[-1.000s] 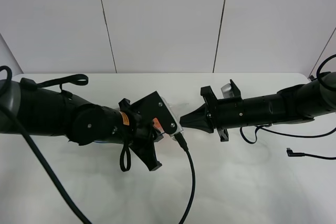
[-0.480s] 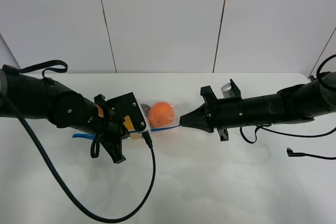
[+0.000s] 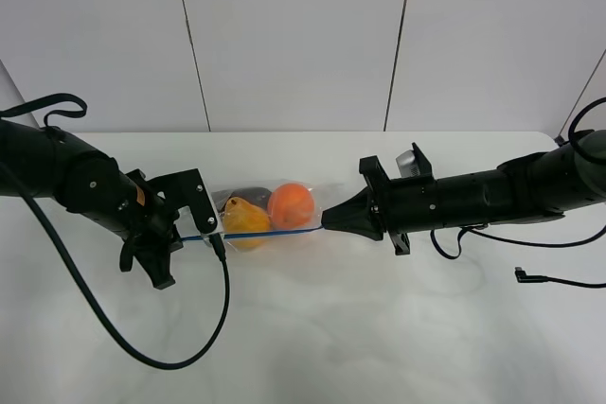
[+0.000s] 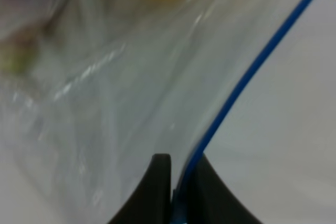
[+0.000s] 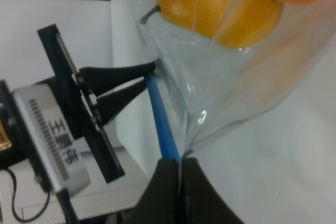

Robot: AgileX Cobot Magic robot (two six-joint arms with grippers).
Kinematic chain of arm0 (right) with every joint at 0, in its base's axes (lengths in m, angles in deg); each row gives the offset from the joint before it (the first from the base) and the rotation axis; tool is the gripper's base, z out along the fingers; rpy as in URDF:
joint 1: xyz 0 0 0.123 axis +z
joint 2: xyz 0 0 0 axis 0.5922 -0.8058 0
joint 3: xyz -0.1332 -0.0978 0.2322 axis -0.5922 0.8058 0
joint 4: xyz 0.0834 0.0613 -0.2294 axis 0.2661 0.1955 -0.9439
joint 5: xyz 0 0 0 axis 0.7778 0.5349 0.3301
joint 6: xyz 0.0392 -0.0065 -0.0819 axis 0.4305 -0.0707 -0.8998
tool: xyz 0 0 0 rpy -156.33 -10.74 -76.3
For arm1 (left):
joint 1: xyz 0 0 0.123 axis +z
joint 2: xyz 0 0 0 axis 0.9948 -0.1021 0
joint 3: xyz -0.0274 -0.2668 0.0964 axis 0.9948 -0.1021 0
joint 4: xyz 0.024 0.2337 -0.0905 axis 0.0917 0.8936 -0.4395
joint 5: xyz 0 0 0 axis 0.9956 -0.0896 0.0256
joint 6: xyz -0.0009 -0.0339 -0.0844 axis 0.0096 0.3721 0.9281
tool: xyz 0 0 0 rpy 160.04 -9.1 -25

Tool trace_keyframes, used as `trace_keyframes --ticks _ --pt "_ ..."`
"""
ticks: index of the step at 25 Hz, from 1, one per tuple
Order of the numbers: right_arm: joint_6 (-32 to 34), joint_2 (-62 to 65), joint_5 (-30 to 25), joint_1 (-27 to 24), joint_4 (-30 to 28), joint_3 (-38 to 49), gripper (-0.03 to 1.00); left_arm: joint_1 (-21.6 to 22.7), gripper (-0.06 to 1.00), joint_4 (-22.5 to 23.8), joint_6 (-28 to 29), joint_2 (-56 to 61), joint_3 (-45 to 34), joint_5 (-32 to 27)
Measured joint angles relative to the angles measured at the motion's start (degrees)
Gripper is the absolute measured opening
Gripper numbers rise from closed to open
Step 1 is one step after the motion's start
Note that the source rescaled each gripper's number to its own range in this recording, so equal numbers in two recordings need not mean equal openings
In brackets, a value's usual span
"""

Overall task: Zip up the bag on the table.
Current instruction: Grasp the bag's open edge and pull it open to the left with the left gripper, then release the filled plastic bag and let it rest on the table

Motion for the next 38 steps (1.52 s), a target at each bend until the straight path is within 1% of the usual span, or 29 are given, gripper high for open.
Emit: trace_keyframes --ticks 9,12,19,21,22,23,24,28,30,31,33,36,38 --pt "-0.2 0.0 0.0 0.0 0.0 -0.1 0.00 6.4 0.00 0.4 0.0 0.0 0.0 -2.7" --pt "-0.2 0.0 -0.1 0.0 0.2 -0.1 0.00 7.1 0.00 0.1 0.0 0.1 0.0 -2.5" --pt "-0.2 0.0 -0.2 0.0 0.2 -0.1 0.00 7.2 0.00 0.2 0.0 0.1 0.0 -2.5" --pt "-0.2 0.0 -0.2 0.0 0.2 -0.1 0.00 7.2 0.02 0.3 0.5 0.1 0.0 -2.5" --pt "-0.3 0.0 0.0 0.0 0.2 -0.1 0.00 7.2 0.05 0.9 1.5 0.1 0.0 -2.6" --pt "-0.5 0.0 0.1 0.0 0.1 -0.1 0.00 7.5 0.13 1.6 2.7 0.1 0.0 -2.8" --pt "-0.8 0.0 0.3 0.0 0.1 -0.1 0.00 7.7 0.23 2.0 3.8 0.1 0.0 -2.8" --pt "-1.2 0.0 0.4 0.0 -0.6 -0.1 0.00 8.0 0.71 2.3 9.0 1.5 0.0 -1.5" --pt "-1.2 0.0 0.4 0.0 -0.7 -0.1 0.00 8.0 0.85 2.5 12.2 2.7 0.2 -0.7" --pt "-1.2 0.0 0.4 0.0 -0.7 -0.1 0.00 8.0 0.90 2.5 13.6 3.3 0.4 -0.5" --pt "-1.2 0.0 0.4 0.0 -0.9 -0.1 0.00 8.0 0.94 2.5 16.9 4.6 0.7 -0.1" --pt "-1.3 0.0 0.5 0.0 -1.1 -0.1 0.00 8.0 0.96 2.5 20.3 7.2 0.7 -0.7" --pt "-1.3 0.0 0.5 0.0 -1.4 -0.1 0.00 8.0 0.96 2.5 21.3 9.6 0.7 -1.6"
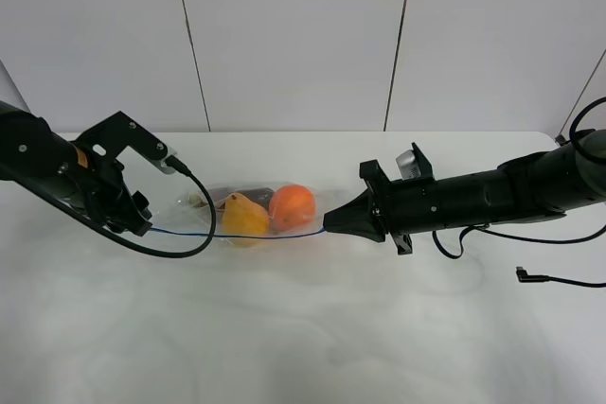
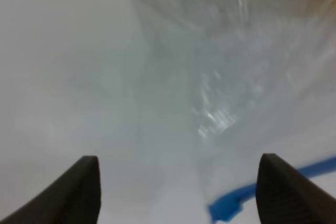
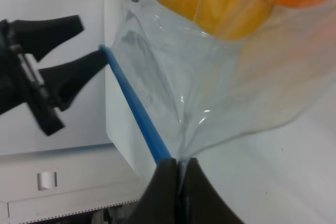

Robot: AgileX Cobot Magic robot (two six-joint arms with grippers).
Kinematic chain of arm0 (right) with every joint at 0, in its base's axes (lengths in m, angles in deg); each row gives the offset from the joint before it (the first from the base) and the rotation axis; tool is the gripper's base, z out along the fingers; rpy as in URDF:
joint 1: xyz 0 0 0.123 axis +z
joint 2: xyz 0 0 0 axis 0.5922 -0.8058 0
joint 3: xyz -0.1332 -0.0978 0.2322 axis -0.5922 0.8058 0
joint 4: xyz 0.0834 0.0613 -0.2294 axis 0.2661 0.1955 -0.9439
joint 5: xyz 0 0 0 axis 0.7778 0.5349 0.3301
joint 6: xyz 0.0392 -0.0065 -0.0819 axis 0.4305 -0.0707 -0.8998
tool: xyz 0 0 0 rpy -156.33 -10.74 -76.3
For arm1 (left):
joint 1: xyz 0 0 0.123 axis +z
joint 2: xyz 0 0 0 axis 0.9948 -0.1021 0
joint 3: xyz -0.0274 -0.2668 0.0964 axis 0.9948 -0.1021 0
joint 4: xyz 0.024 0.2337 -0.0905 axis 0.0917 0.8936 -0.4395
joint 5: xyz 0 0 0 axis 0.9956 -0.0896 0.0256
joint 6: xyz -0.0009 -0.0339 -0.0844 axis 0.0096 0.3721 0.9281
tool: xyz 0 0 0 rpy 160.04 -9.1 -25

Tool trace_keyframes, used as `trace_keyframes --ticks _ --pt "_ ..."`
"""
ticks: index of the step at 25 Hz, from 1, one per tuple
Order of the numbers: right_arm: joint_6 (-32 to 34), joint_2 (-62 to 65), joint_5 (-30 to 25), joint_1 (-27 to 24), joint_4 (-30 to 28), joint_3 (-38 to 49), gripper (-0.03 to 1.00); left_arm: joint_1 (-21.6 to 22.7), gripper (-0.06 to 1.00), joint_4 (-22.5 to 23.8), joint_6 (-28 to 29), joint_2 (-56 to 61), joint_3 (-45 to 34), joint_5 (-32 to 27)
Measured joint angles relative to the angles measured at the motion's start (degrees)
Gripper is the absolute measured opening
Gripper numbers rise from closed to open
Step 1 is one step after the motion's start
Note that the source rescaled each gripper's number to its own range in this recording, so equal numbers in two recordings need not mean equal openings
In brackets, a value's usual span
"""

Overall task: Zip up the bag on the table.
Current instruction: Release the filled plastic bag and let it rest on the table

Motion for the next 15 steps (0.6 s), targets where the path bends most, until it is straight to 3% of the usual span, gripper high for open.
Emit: trace_keyframes --ticks 8,15 --pt "-0.4 0.0 0.2 0.0 -0.4 0.0 0.00 0.0 0.96 0.0 7.6 14.5 0.0 -3.6" --pt "-0.6 0.0 0.3 0.0 -0.8 0.0 0.00 0.0 0.96 -0.1 15.6 24.9 0.1 -11.4"
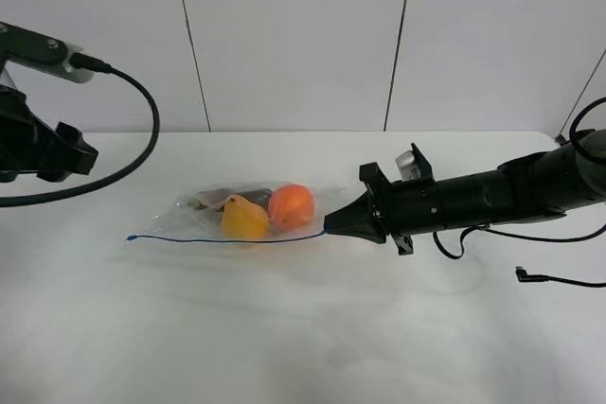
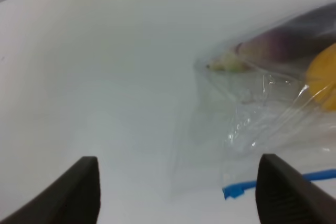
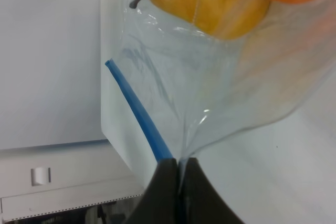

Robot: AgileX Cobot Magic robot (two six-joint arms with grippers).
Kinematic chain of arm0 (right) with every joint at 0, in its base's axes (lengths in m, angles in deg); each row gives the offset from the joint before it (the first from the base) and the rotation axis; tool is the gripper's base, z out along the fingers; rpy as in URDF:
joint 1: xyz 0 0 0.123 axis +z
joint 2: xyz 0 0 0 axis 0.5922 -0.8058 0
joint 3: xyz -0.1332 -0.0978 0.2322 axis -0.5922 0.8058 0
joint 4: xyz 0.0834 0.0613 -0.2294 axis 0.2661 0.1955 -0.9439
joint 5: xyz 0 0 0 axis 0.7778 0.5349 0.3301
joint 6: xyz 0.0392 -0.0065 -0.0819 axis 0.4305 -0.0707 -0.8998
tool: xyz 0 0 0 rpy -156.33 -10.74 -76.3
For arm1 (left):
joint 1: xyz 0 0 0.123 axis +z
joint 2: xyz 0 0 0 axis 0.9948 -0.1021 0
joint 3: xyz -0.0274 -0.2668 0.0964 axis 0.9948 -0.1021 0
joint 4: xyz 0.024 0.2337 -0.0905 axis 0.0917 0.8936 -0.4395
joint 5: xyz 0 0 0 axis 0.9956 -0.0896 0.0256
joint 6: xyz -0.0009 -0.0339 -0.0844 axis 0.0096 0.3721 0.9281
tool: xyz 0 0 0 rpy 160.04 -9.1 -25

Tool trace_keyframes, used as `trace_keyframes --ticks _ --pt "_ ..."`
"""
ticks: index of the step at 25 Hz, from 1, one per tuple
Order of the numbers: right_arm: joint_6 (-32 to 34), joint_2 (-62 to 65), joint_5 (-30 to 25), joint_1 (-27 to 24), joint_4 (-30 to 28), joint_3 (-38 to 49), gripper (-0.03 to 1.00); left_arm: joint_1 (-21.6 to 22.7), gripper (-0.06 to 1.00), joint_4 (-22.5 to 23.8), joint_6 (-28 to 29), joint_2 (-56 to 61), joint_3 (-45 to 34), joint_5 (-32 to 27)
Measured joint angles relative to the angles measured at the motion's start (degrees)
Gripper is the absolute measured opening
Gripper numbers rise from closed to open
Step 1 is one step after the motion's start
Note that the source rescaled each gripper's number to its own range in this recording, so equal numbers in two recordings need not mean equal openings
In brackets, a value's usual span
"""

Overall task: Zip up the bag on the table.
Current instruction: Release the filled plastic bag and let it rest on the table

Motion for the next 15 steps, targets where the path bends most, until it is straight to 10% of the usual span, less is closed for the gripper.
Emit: trace_keyframes --ticks 15 --pt "-0.2 0.0 1.4 0.0 -1.8 0.0 0.00 0.0 0.96 -5.1 4.9 19.0 -1.6 -10.7"
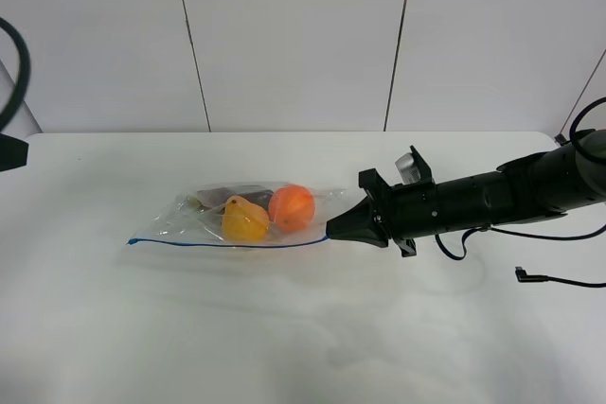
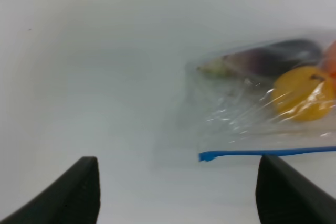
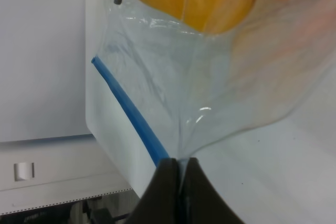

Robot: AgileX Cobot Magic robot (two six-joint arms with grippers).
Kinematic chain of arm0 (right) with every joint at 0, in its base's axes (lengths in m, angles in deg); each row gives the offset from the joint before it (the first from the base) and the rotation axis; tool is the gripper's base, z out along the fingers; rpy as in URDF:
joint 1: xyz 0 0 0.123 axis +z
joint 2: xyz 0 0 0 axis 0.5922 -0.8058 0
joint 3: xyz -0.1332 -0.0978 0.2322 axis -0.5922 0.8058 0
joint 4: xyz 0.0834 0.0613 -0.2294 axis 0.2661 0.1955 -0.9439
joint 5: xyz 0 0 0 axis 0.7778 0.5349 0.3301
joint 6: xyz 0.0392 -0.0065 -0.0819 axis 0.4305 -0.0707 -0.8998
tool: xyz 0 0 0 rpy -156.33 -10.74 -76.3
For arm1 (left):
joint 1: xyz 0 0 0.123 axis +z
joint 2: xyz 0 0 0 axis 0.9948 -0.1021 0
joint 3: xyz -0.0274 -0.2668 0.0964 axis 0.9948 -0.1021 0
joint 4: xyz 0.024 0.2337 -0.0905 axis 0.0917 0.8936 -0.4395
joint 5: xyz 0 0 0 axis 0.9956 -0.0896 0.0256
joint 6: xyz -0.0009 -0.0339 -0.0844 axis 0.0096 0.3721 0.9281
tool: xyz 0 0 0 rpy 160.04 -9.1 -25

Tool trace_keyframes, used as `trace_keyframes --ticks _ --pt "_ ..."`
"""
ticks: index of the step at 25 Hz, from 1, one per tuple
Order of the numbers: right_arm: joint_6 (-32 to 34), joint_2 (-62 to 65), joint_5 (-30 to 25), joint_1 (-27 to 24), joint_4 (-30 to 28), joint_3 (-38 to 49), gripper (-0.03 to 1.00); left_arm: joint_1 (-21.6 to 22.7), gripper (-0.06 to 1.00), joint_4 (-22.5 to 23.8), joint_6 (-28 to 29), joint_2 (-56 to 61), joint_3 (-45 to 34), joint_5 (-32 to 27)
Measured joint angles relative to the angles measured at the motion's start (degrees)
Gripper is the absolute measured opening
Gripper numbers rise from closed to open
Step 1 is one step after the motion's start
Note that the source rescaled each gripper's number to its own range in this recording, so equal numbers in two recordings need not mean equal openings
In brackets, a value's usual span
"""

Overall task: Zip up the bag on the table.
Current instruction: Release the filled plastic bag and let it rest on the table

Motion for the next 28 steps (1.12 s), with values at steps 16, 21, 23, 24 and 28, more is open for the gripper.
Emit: trace_keyframes --ticks 16,21,23,24,28 --pt "0.0 0.0 1.0 0.0 -1.1 0.0 0.00 0.0 0.97 -4.4 0.1 22.5 0.0 -11.0" --pt "-0.1 0.0 1.3 0.0 -1.1 0.0 0.00 0.0 0.97 -5.7 0.1 28.8 0.0 -15.0" --pt "-0.3 0.0 1.3 0.0 -1.2 0.0 0.00 0.0 0.97 -6.6 -0.7 30.8 0.0 -16.2" --pt "-0.4 0.0 1.3 0.0 -1.2 0.0 0.00 0.0 0.97 -7.0 -1.3 32.0 0.0 -16.5" --pt "-0.5 0.0 1.3 0.0 -1.2 0.0 0.00 0.0 0.97 -8.9 -4.7 35.8 0.0 -17.0"
